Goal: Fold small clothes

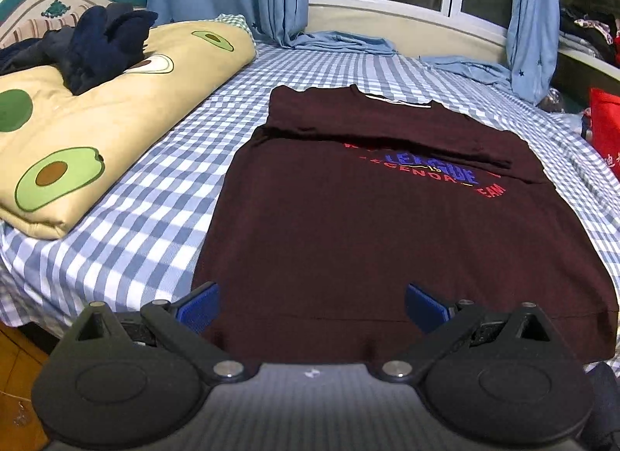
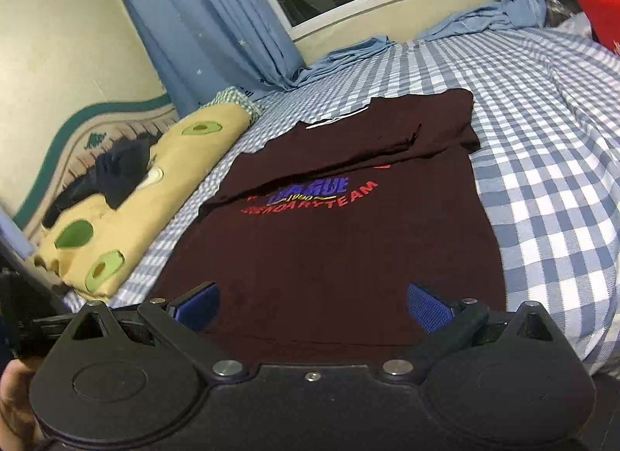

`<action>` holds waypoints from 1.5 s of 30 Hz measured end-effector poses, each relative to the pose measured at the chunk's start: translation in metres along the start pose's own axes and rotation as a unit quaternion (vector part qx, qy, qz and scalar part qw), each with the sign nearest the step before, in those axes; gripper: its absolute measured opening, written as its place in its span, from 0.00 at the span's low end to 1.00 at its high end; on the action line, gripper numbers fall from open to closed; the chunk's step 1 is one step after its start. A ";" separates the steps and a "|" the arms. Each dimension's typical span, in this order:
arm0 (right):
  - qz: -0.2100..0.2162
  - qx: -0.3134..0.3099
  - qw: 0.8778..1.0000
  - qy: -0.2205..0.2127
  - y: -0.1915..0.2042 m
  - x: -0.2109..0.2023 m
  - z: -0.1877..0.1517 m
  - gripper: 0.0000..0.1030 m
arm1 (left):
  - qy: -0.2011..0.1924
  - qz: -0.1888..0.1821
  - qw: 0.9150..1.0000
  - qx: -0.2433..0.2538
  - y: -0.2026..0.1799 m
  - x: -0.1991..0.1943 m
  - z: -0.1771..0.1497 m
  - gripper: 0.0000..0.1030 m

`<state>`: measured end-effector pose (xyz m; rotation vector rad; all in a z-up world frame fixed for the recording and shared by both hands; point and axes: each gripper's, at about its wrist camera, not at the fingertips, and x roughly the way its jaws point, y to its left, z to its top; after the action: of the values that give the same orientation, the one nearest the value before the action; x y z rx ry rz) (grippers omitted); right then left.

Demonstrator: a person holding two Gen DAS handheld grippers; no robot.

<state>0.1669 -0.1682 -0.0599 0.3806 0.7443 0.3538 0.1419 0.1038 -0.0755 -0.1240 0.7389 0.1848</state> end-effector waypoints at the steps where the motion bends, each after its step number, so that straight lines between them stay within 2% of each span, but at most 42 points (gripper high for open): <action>1: 0.005 -0.007 1.000 0.000 0.004 0.001 -0.002 0.99 | -0.004 -0.002 1.000 0.002 -0.002 -0.002 -0.002 0.99; 4: 0.018 -0.034 0.999 0.005 0.020 0.004 -0.012 0.99 | -0.014 -0.004 1.000 0.011 -0.007 -0.012 -0.009 0.99; 9: 0.015 -0.079 0.997 -0.016 0.041 -0.006 -0.026 0.99 | -0.035 -0.013 0.999 0.026 -0.019 -0.037 -0.020 0.99; 15: 0.012 -0.113 0.993 -0.033 0.067 -0.018 -0.035 0.99 | -0.067 -0.062 0.995 0.028 -0.028 -0.080 -0.041 0.99; 19: -0.017 -0.129 0.991 -0.027 0.083 -0.039 -0.045 0.99 | -0.081 -0.100 0.991 0.026 -0.030 -0.106 -0.052 0.99; 22: -0.017 -0.123 0.992 -0.023 0.085 -0.054 -0.058 0.99 | -0.089 -0.105 0.990 0.037 -0.036 -0.118 -0.056 0.99; 28: 0.004 -0.093 0.995 -0.032 0.081 -0.073 -0.069 0.99 | -0.094 -0.097 0.989 0.058 -0.050 -0.123 -0.057 0.99; 32: -0.021 -0.105 0.993 -0.048 0.085 -0.082 -0.069 0.99 | -0.098 -0.095 0.987 0.078 -0.055 -0.125 -0.061 0.99; 36: -0.053 -0.114 0.990 -0.055 0.087 -0.086 -0.070 0.99 | -0.087 -0.090 0.988 0.092 -0.054 -0.119 -0.068 0.99; 39: -0.057 -0.106 0.991 -0.056 0.085 -0.086 -0.071 0.99 | -0.079 -0.090 0.987 0.109 -0.052 -0.112 -0.073 0.99; 43: -0.054 -0.099 0.993 -0.046 0.082 -0.082 -0.070 0.99 | -0.081 -0.088 0.977 0.176 -0.058 -0.100 -0.079 0.99; 45: -0.060 -0.103 0.992 -0.042 0.080 -0.078 -0.070 0.99 | -0.094 -0.082 0.968 0.220 -0.064 -0.092 -0.084 0.99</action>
<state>0.0495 -0.1180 -0.0255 0.1533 0.6375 0.2954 0.0339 0.0155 -0.0719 0.2518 0.5617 -0.1272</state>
